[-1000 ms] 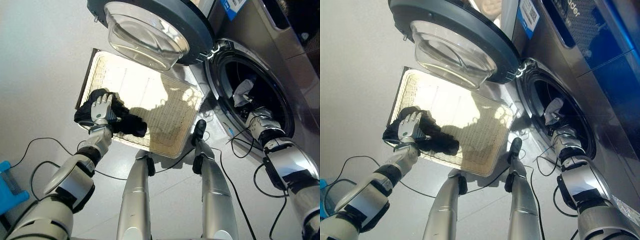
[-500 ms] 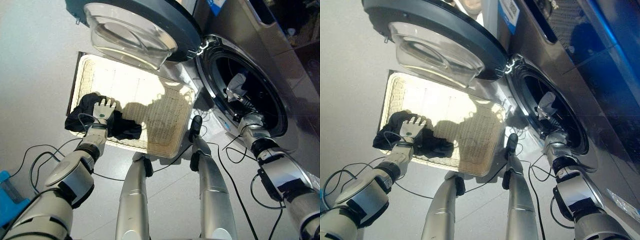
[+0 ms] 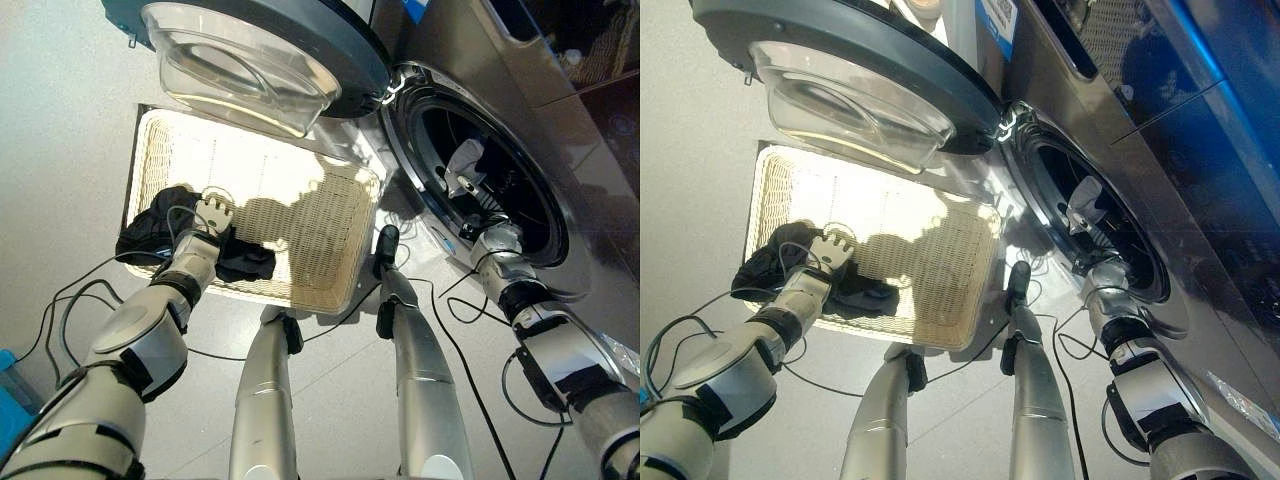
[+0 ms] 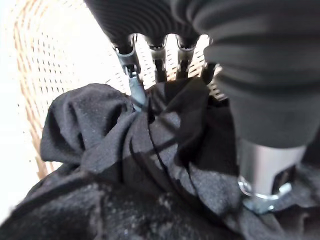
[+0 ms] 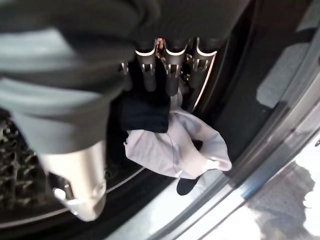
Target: Put the clothes into the washing machine.
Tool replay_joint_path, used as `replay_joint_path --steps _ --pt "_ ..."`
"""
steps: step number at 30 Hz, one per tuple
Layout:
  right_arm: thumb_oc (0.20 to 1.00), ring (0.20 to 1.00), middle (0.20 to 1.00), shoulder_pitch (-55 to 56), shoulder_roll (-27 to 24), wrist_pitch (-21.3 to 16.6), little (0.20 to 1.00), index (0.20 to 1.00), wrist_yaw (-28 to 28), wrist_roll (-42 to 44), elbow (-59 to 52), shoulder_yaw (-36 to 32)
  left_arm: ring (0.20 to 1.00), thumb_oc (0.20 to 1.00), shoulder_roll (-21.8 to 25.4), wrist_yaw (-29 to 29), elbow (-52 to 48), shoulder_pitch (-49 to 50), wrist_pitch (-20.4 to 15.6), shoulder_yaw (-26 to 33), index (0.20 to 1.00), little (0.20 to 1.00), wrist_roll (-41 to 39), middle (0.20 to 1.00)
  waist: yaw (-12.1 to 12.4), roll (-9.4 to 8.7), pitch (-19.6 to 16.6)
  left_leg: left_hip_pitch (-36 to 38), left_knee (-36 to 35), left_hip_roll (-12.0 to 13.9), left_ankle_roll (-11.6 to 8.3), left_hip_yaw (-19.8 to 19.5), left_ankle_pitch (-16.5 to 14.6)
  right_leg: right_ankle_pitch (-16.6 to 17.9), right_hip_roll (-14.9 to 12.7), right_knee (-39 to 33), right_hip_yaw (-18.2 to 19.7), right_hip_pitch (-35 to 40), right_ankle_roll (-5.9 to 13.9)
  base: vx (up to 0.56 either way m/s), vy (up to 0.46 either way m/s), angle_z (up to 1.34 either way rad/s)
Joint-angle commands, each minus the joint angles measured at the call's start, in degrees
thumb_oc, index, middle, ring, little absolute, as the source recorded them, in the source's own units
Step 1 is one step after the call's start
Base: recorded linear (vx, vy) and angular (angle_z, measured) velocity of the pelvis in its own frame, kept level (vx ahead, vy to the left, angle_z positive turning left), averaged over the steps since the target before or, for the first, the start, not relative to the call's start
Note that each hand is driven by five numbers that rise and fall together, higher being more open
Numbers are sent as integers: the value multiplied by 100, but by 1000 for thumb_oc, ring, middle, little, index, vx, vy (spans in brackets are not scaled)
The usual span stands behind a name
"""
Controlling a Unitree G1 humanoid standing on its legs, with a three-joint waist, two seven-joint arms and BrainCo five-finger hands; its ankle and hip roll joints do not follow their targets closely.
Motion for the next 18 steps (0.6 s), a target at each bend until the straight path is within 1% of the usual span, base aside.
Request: replay_joint_path --steps 1,2,3,4,5,6,8,9,12,13,14,16,17,18 --pt "1000 1000 1000 30 -300 -241 1000 1000 13 322 -153 -120 1000 1000 112 -1387 583 938 1 -114 1000 1000 236 1000 93 112 -148 -154 -301 -248 -166 344 185 -543 151 583 -178 -45 634 0 0 0" --pt "1000 1000 1000 31 -297 -232 1000 1000 2 326 -165 -127 1000 1000 110 -1438 583 948 5 -113 1000 1000 258 1000 94 111 -148 -157 -302 -250 -166 337 185 -539 152 580 -175 -47 634 0 0 0" --pt "1000 1000 1000 40 -290 -225 1000 1000 -3 337 -186 -156 329 329 109 -1608 593 986 -1 -108 329 329 274 329 97 112 -148 -170 -301 -255 -165 317 183 -532 152 576 -167 -57 634 0 0 0" --pt "1000 1000 1000 45 -288 -233 1000 1000 -1 345 -193 -169 200 200 109 -1657 593 1003 2 -104 200 200 234 200 98 113 -148 -174 -302 -255 -164 313 181 -532 152 574 -166 -60 635 0 0 0" --pt "1000 1000 1000 48 -271 -232 1000 1000 -39 375 -227 -201 200 200 92 -1752 563 1037 66 -110 200 200 102 200 104 121 -148 -177 -321 -263 -157 305 186 -523 154 563 -161 -68 638 0 0 0" --pt "1000 1000 1000 35 -259 -222 1000 1000 -69 391 -242 -209 200 200 73 -1709 552 1050 82 -112 200 200 36 200 110 124 -148 -176 -337 -272 -153 297 191 -511 154 549 -165 -66 639 0 0 0" --pt "1000 1000 1000 38 -244 -210 1000 1000 -108 369 -270 -226 200 200 51 -1528 531 1066 93 -118 200 200 -49 200 116 131 -148 -169 -353 -275 -152 294 198 -505 152 538 -173 -58 644 0 0 0" --pt "1000 1000 1000 30 -226 -183 1000 1000 -159 376 -285 -240 200 200 59 -1335 473 1046 95 -153 200 200 -220 200 127 136 -148 -123 -384 -286 -143 284 202 -506 146 522 -182 -13 651 0 0 0" --pt "1000 1000 1000 28 -212 -184 1000 1000 -166 406 -256 -254 200 200 58 -1212 441 998 98 -159 200 200 -368 200 133 140 -148 -82 -393 -284 -140 282 203 -509 140 523 -183 25 655 -1 -2 2" --pt "1000 1000 1000 36 -204 -197 1000 1000 -150 416 -229 -265 200 200 61 -1094 425 984 105 -168 200 200 -452 200 137 142 -148 -74 -377 -283 -140 277 198 -512 133 535 -184 35 656 -1 -5 4" --pt "1000 1000 1000 37 -201 -201 1000 1000 -150 432 -207 -263 200 200 81 -882 383 953 58 -168 200 200 -666 200 146 148 -148 -47 -377 -281 -140 275 199 -519 123 542 -196 65 660 -1 -8 5" --pt "1000 1000 1000 37 -193 -180 1000 1000 -200 497 -187 -241 200 200 137 138 246 833 -58 -55 200 200 -1570 200 174 154 -148 9 -374 -286 -149 258 206 -519 106 538 -209 135 661 0 -12 3" --pt "1000 1000 1000 40 -187 -184 1000 1000 -204 506 -183 -239 200 200 148 419 209 812 -147 -20 200 200 -1875 200 178 155 -148 16 -373 -286 -151 256 208 -519 103 539 -210 143 662 -2 -12 3" --pt "1000 1000 1000 63 -182 -193 1000 1000 -205 524 -181 -243 200 200 164 858 96 725 -305 172 200 200 -2647 200 200 161 -148 44 -385 -288 -150 253 222 -519 98 549 -218 167 659 0 0 0"
